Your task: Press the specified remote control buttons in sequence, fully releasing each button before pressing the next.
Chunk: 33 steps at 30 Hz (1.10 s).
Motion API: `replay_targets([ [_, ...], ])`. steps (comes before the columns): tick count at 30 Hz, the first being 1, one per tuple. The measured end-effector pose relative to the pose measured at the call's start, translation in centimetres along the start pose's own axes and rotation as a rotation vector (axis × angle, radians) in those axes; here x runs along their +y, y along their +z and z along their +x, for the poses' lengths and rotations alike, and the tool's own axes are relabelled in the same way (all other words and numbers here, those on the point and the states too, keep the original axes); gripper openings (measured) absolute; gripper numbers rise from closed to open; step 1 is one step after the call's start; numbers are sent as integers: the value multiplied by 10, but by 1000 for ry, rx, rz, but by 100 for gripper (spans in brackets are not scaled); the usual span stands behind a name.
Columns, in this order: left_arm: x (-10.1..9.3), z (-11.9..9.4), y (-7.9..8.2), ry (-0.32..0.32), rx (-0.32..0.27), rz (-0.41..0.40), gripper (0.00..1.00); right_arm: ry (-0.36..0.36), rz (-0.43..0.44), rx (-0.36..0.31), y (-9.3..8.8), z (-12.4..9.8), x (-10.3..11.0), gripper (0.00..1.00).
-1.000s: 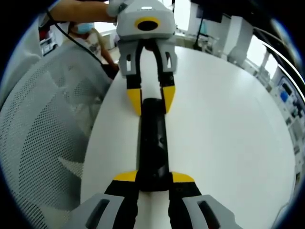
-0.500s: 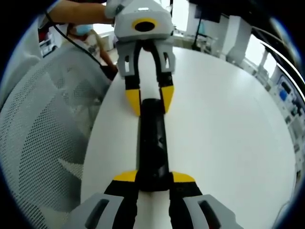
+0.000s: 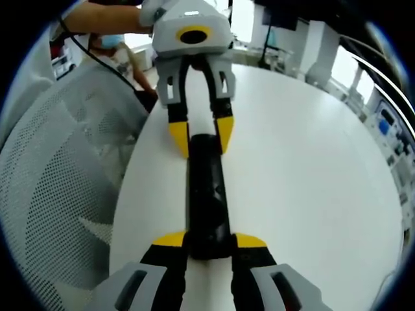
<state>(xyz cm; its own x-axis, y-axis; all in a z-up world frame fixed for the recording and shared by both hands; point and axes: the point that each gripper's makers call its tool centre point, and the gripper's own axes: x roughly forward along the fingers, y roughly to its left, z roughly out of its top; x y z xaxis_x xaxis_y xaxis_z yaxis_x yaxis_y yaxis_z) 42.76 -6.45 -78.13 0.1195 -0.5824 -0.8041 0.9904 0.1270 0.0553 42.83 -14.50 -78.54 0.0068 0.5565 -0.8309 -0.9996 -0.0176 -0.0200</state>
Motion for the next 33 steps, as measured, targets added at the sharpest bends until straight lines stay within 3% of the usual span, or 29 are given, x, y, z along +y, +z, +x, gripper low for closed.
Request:
replay_targets([
  [6, 1, 0, 0, -9, 3, 1, 23, -5, 6, 5, -2, -2, 0, 30],
  [14, 0, 0, 0, -16, 5, 9, 23, -43, -5, -20, 3, -17, -1, 30],
  [23, -1, 0, 1, -14, 7, 12, 23, -92, -64, -34, 9, -36, -2, 16],
  [33, 0, 0, 1, -13, 13, 12, 23, -103, -70, -13, 3, -40, -3, 13],
])
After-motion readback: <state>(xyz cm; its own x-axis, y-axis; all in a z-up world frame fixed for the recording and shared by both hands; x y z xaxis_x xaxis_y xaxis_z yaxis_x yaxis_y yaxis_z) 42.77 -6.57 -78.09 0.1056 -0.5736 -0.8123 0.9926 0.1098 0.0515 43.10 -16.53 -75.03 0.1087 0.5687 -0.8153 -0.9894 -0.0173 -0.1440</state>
